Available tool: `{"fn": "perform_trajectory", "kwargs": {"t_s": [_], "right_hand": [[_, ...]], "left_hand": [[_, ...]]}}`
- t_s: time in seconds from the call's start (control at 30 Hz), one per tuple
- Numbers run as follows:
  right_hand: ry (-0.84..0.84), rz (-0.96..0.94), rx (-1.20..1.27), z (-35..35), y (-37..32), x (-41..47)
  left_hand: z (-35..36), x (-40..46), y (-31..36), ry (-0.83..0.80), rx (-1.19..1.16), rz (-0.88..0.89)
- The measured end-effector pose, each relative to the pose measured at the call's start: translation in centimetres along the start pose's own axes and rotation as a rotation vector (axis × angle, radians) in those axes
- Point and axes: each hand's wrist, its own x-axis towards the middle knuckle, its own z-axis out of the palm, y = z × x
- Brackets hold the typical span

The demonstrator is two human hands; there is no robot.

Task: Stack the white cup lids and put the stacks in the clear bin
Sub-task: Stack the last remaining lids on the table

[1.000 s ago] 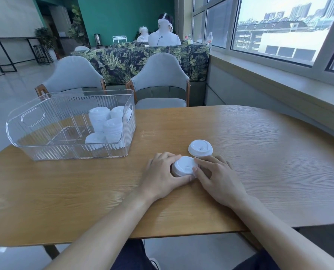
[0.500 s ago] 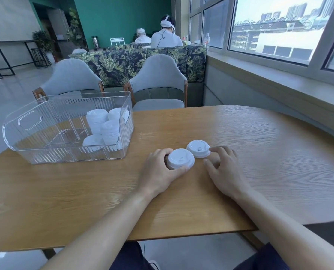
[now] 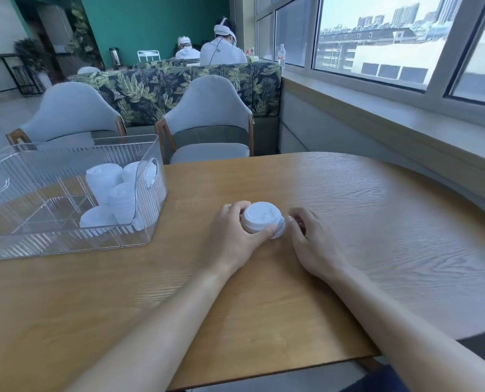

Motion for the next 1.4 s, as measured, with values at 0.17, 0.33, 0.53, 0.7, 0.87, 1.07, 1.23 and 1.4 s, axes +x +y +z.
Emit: {"fn": "perform_trajectory", "kwargs": {"t_s": [0.17, 0.33, 0.53, 0.7, 0.87, 1.07, 1.23, 1.4], "right_hand": [[-0.016, -0.040, 0.041, 0.4, -0.1, 1.1], [-0.054, -0.055, -0.030, 0.9, 0.0, 1.6], [-0.060, -0.072, -0.069, 0.9, 0.5, 1.7], [-0.064, -0.069, -0.077, 1.1, 0.3, 1.5], [-0.079, -0.059, -0.084, 1.0, 0.0, 1.4], [-0.082, -0.046, -0.074, 1.1, 0.2, 1.6], [-0.080, -0.033, -0.081, 1.1, 0.3, 1.7], [-0.063, -0.046, -0.083, 1.1, 0.1, 1.3]], "left_hand": [[1.0, 1.0, 0.3, -0.006, 0.048, -0.012], [1.1, 1.0, -0.2, -0.036, 0.148, 0.002], [1.0, 0.8, 0.4, -0.052, 0.232, 0.048], [0.9, 0.6, 0.6, -0.052, 0.267, 0.059], [1.0, 0.7, 0.5, -0.068, 0.297, 0.064], [1.0, 0.8, 0.4, -0.090, 0.335, 0.064], [1.1, 0.7, 0.4, -0.080, 0.351, 0.074], [1.1, 0.3, 0.5, -0.053, 0.366, 0.089]]}}
